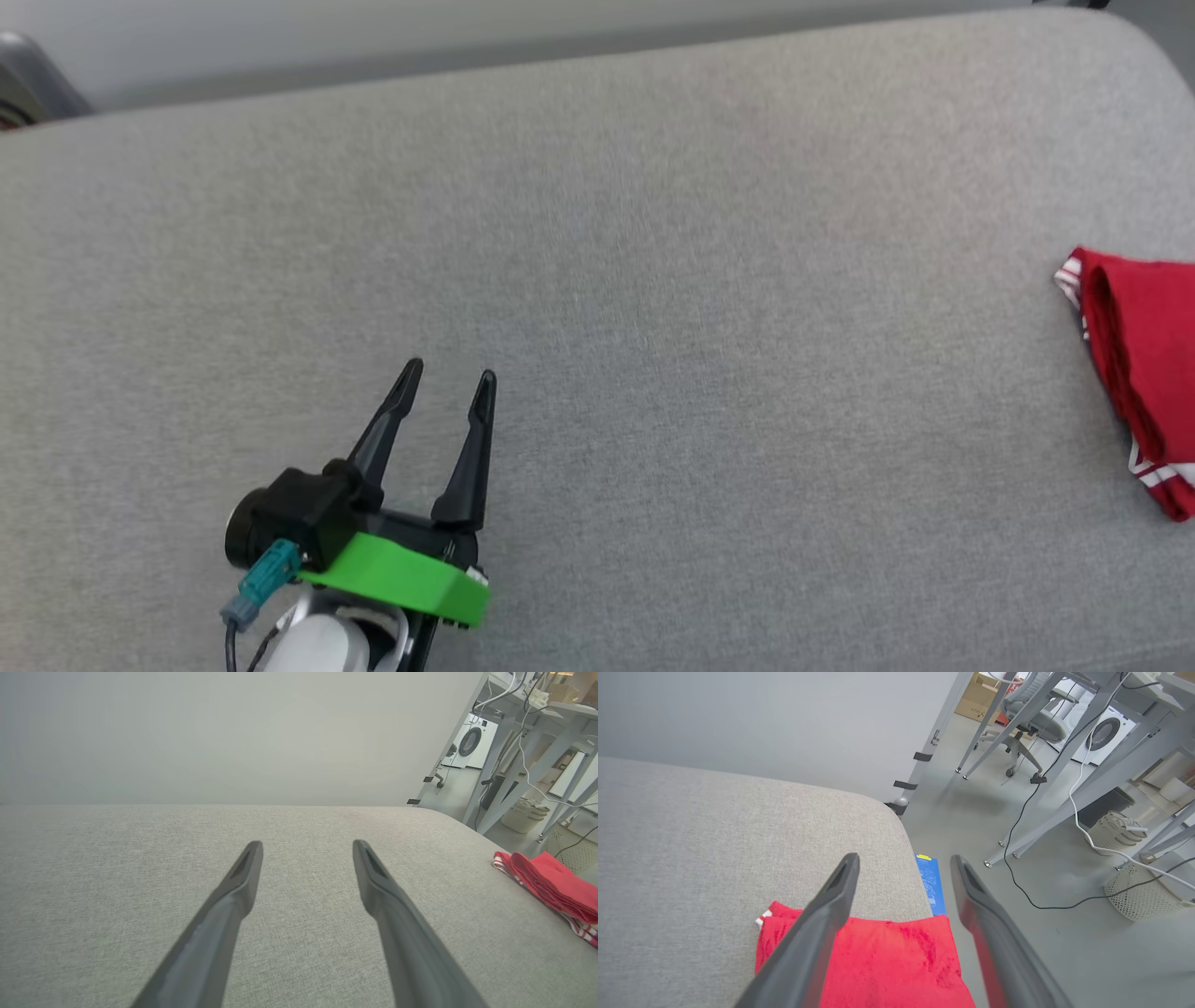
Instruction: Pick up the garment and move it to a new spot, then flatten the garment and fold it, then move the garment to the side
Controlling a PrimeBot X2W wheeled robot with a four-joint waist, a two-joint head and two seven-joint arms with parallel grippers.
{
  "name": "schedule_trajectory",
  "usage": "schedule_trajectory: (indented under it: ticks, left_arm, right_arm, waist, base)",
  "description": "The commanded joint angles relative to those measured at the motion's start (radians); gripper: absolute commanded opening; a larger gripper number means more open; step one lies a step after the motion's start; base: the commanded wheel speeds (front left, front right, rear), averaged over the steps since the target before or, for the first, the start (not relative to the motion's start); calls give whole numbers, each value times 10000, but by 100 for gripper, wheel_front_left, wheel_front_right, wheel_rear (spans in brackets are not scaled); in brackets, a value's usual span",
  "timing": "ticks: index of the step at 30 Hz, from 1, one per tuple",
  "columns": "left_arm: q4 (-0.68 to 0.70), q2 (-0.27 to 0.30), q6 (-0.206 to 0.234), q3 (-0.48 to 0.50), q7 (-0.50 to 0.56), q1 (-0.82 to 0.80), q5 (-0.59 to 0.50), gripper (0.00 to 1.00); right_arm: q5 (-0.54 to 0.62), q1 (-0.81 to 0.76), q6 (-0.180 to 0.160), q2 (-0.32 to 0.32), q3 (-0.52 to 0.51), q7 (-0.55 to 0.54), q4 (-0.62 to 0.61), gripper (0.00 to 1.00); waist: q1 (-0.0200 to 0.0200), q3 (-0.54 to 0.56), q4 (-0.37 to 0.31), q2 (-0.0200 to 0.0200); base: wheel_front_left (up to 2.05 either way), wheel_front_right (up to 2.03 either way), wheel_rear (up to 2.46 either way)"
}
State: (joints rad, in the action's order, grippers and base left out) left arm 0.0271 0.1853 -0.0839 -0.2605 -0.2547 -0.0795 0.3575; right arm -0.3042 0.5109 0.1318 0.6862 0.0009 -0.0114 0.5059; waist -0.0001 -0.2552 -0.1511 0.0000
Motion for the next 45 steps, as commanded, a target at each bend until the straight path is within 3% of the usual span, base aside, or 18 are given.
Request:
schedule_trajectory:
  ticks: [1, 6, 11, 15, 18, 26, 34, 45]
  left_arm:
    - [-123, -51, 12, 75, -47, 190, 46, 100]
    - [-398, -263, 190, 358, -63, 570, 127, 100]
    - [-420, -450, 293, 573, -67, 848, -183, 100]
    - [-452, -620, 329, 775, -68, 1078, -449, 100]
    - [-482, -668, 357, 903, -69, 1153, -828, 100]
    - [-725, -965, 198, 1116, -69, 1254, -1379, 100]
    - [-1031, -1143, 0, 1269, -70, 1235, -1802, 100]
    - [-946, -1310, -245, 1517, -70, 1311, -1853, 100]
  right_arm:
    - [-266, -352, -11, -185, -96, 34, -646, 100]
    - [-767, -1545, -11, -1049, -558, -50, -2890, 100]
    - [-693, -2898, -11, -2598, -1033, -73, -4871, 100]
    - [-581, -3875, -11, -3889, -1167, 140, -5946, 100]
    - [-352, -4524, -11, -4461, -885, 577, -6471, 100]
    - [404, -5677, -11, -5692, -311, 1687, -5947, 100]
    - [729, -5789, -11, -6145, -337, 2312, -5227, 100]
    - [872, -5711, -11, -6278, -332, 2474, -4863, 100]
  waist:
    - [1, 1625, 506, 0]
    - [1, 2222, 880, 0]
    - [1, 2476, 1281, 0]
    - [1, 2568, 1587, 0]
    - [1, 2594, 1810, 0]
    - [1, 2690, 2254, 0]
    - [1, 2757, 2354, 0]
    - [1, 2748, 2284, 0]
  base:
    - [0, 0, 0]
    - [0, 0, 0]
    - [0, 0, 0]
    - [0, 0, 0]
    - [0, 0, 0]
    - [0, 0, 0]
    - [0, 0, 0]
    - [0, 0, 0]
